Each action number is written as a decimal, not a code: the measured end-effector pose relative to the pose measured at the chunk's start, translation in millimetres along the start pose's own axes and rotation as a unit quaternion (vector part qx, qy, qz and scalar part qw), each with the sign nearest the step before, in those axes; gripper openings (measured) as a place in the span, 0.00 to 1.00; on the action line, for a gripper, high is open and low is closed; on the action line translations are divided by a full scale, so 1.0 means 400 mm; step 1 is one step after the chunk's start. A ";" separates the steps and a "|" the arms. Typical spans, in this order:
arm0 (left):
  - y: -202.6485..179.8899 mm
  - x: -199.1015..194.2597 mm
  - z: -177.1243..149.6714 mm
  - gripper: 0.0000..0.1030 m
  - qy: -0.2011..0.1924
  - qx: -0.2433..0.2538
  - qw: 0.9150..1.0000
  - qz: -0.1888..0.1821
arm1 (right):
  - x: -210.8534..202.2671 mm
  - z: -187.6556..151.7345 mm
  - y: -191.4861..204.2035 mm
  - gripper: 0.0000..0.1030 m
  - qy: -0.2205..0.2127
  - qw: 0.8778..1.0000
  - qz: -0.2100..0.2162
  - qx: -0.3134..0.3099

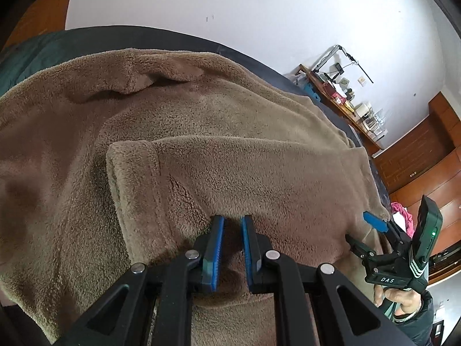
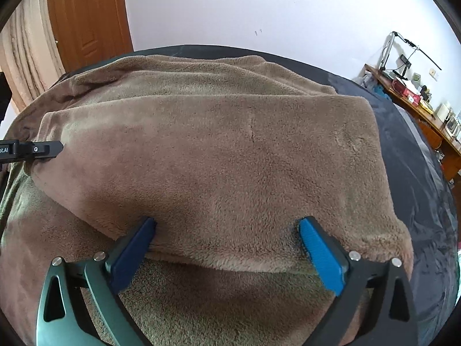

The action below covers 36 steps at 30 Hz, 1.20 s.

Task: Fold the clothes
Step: 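Move the right gripper to a blanket edge and close on it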

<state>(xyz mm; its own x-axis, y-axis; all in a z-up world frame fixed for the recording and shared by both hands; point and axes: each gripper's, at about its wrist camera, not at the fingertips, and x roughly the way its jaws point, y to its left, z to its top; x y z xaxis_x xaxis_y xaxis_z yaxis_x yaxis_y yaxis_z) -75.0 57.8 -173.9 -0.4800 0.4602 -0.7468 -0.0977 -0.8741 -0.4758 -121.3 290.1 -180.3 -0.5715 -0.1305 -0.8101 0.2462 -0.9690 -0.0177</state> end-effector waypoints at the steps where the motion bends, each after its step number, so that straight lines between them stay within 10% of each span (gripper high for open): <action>1: 0.000 0.000 0.000 0.13 -0.001 -0.002 1.000 0.002 | 0.001 0.001 0.000 0.98 0.000 1.000 0.001 0.000; 20: 0.085 -0.351 -0.254 0.13 -0.062 0.003 0.995 0.080 | -0.002 0.003 0.008 0.99 0.000 1.000 -0.003 0.004; 29: 0.271 -0.552 -0.347 0.13 -0.091 -0.023 0.986 0.134 | -0.091 -0.008 0.099 0.99 -0.015 0.997 0.049 0.051; 36: 0.415 -0.662 -0.407 0.13 -0.105 -0.068 0.975 0.183 | -0.201 -0.026 0.385 0.99 -0.040 0.978 0.198 -0.060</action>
